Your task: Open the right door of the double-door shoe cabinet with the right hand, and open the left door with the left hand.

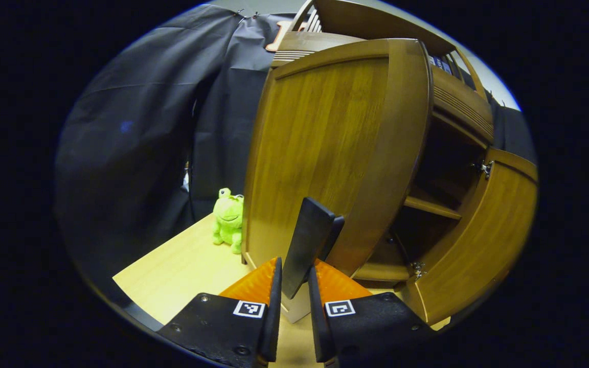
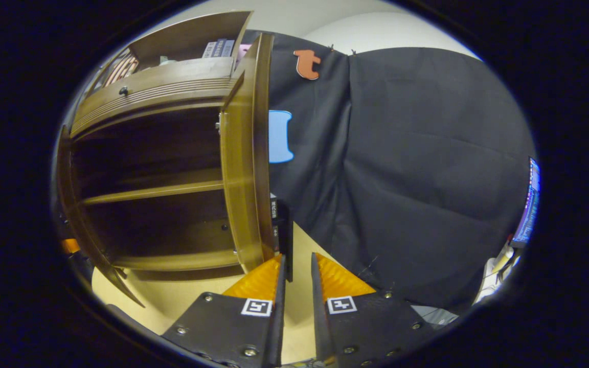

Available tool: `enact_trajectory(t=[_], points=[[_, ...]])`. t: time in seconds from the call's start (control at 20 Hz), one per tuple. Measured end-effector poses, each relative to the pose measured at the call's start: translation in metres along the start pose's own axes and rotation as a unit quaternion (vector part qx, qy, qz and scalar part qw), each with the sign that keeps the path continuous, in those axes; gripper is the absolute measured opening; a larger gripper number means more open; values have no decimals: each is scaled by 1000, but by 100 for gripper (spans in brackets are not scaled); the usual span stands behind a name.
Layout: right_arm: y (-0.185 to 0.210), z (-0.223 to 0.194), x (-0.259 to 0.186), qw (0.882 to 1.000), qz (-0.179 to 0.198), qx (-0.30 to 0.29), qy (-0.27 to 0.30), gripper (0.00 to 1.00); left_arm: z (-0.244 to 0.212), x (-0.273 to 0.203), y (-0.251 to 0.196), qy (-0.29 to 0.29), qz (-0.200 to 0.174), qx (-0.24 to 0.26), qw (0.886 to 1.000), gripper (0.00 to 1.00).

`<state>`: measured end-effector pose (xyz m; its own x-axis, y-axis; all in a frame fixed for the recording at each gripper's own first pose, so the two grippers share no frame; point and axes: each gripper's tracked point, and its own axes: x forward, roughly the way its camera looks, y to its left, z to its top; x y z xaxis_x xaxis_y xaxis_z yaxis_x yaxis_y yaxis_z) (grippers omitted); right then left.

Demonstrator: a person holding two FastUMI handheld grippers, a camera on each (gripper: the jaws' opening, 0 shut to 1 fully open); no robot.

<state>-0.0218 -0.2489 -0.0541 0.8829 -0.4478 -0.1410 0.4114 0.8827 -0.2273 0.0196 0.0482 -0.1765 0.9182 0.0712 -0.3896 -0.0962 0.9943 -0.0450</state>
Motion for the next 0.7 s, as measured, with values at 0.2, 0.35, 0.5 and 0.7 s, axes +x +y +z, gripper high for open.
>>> enact_trajectory(t=[0.2, 0.35, 0.5, 0.7], points=[[0, -8, 2, 1000, -2, -7, 10, 25, 0, -7, 15, 3, 5, -7, 1000, 29], [1, -10, 2, 1000, -4, -7, 15, 25, -2, -15, 31, 7, 13, 9, 1000, 19], [1, -14, 3, 1000, -6, -8, 20, 25, -2, -15, 44, 6, 24, 11, 1000, 19], [0, -21, 5, 999, -10, -6, 30, 25, 1, -18, 79, 6, 66, 0, 998, 11]])
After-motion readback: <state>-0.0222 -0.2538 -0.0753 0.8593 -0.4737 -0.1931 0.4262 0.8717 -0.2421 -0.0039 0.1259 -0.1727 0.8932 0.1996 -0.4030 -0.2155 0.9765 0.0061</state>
